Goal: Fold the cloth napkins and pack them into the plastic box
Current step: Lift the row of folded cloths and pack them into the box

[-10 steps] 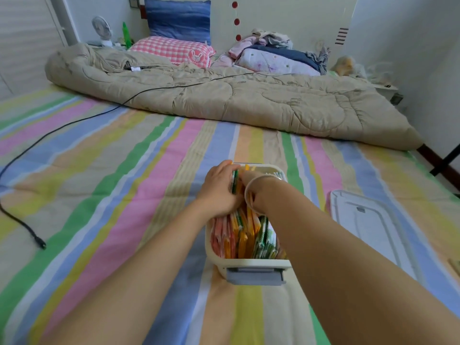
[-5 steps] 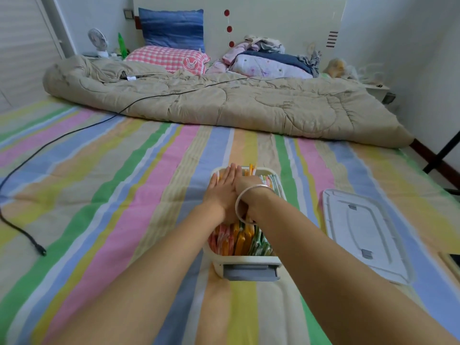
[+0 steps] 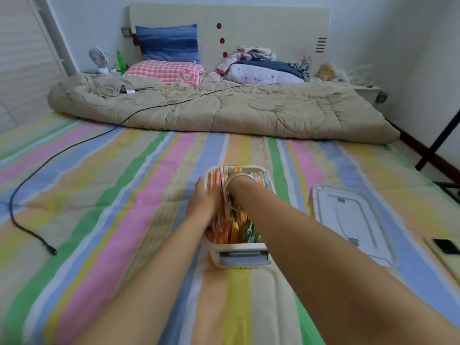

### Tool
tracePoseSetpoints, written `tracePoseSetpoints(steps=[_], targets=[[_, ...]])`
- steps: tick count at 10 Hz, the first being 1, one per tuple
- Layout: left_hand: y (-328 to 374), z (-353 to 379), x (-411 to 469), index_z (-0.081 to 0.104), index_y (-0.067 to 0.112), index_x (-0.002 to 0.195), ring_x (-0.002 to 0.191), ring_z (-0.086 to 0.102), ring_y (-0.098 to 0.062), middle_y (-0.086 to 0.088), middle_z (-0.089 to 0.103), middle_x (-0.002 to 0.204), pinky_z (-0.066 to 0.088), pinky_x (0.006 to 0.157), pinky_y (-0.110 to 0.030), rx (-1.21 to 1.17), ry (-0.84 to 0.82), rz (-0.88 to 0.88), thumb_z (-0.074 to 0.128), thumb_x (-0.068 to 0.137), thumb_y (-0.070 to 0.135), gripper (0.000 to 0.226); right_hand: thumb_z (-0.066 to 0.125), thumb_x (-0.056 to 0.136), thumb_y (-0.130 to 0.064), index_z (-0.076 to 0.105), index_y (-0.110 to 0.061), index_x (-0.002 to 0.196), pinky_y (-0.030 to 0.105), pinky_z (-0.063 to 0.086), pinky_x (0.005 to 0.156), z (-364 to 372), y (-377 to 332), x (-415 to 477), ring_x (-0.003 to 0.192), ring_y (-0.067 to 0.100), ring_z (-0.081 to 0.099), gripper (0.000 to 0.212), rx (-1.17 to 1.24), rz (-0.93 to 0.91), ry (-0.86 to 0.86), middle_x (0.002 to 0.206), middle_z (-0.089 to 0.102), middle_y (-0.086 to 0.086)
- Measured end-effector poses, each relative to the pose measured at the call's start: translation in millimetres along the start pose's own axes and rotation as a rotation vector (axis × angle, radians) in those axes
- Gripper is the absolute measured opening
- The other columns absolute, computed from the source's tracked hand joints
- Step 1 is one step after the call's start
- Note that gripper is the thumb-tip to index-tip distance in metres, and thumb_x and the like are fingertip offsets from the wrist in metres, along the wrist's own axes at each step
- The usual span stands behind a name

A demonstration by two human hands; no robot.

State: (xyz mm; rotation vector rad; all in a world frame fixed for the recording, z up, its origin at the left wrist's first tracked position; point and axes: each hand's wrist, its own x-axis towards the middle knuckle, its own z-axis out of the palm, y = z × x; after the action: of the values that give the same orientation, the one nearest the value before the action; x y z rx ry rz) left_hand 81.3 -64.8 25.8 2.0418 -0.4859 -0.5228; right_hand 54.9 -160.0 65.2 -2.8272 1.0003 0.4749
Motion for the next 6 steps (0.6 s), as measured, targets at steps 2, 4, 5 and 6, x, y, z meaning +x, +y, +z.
tracePoseSetpoints(steps=[2,4,5,6], targets=[[5.1,2.5,2.0,0.053,0.007,0.136,0.113,0.060,-0.035,-0.017,0.060,0.132,0.049,0.085,-0.034,-0.057,0.065,-0.296,0.037,0.091,0.066,0.076,0.045,0.096,-0.012,0.063,-0.013,0.113,0.031,0.041,0.069,-28.0,18.4,-54.4,0.101,0.027,0.062,0.025,0.135,0.152,0.513,0.113,0.064,0.008],[18.4,34.7,-8.1,0.040,0.002,0.140,0.127,0.052,-0.038,-0.022,0.047,0.143,0.044,0.106,-0.045,-0.325,0.244,-0.500,0.046,0.100,0.019,0.044,0.051,0.088,-0.006,0.057,-0.015,0.124,0.040,0.040,0.095,61.2,154.3,-76.5,0.120,0.035,0.044,0.038,0.448,0.307,0.708,0.130,0.053,0.015],[25.5,56.8,-26.3,0.022,0.006,0.152,0.141,0.032,-0.038,-0.020,0.025,0.157,0.028,0.117,-0.043,-0.435,0.253,-0.551,0.044,0.100,0.017,0.056,0.058,0.087,-0.040,0.028,-0.027,0.148,0.053,0.022,0.114,114.3,192.7,-87.6,0.143,0.034,0.020,0.069,0.330,0.457,0.171,0.156,0.024,0.008],[13.7,80.8,-37.1,0.021,0.020,0.155,0.136,0.042,-0.042,-0.014,0.034,0.157,0.039,0.107,-0.062,-0.616,0.108,-0.521,0.050,0.089,0.030,0.073,0.051,0.088,-0.052,-0.004,-0.033,0.153,0.061,0.010,0.113,155.6,204.9,-90.2,0.149,0.032,-0.001,0.087,0.190,0.450,-0.039,0.163,-0.004,-0.001]])
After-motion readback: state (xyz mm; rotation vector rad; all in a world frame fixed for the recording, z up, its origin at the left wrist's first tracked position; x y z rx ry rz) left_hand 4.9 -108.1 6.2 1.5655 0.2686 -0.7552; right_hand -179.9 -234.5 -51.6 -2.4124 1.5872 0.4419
